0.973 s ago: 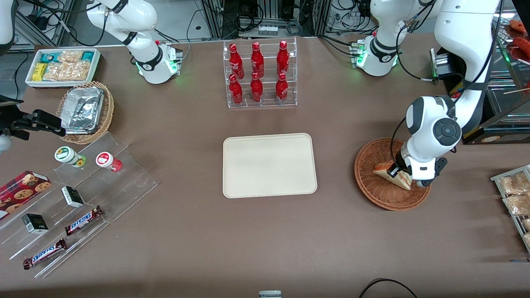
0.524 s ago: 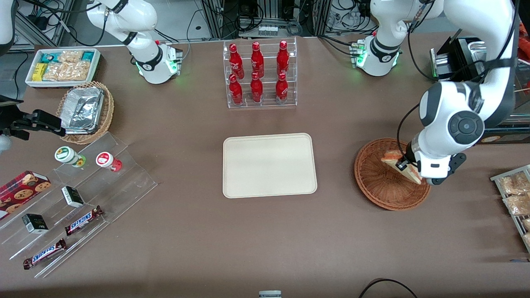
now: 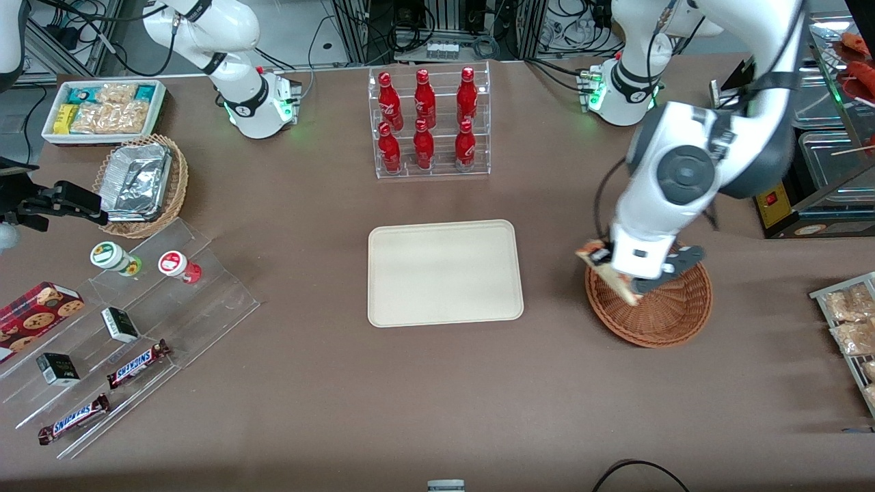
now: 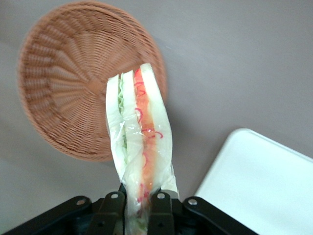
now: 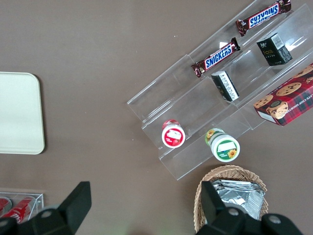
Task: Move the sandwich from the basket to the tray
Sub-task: 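Lift the sandwich out of the basket with the left gripper, then carry the sandwich over the cream tray and lower it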
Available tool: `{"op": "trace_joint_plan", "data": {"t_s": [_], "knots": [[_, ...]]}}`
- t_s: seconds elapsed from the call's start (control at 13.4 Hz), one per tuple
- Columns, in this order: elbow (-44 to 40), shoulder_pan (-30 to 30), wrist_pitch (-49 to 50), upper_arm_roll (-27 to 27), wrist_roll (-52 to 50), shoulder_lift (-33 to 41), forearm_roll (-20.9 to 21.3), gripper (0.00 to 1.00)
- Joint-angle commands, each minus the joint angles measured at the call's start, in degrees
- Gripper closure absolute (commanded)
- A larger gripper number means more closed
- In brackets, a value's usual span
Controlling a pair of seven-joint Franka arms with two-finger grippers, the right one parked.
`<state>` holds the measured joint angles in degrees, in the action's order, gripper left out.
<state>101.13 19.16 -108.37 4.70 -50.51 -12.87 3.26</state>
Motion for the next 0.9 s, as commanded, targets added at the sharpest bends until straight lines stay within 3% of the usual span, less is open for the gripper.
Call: {"op": "trace_joint_plan", "data": {"t_s": [0.0, 0.15, 0.45, 0.82], "knots": [[-7.25, 5.0, 1.14, -0.66, 0.15, -5.4, -1.4, 1.0], [-9.71, 7.02, 0.79, 1.0, 0.41, -8.12, -4.39, 1.0], [-18.15, 12.38, -0.52, 2.06, 0.41, -17.08, -4.49, 1.0], [-18.34, 18.45, -7.28, 2.41, -0.38, -22.27, -3.87, 1.0]]}}
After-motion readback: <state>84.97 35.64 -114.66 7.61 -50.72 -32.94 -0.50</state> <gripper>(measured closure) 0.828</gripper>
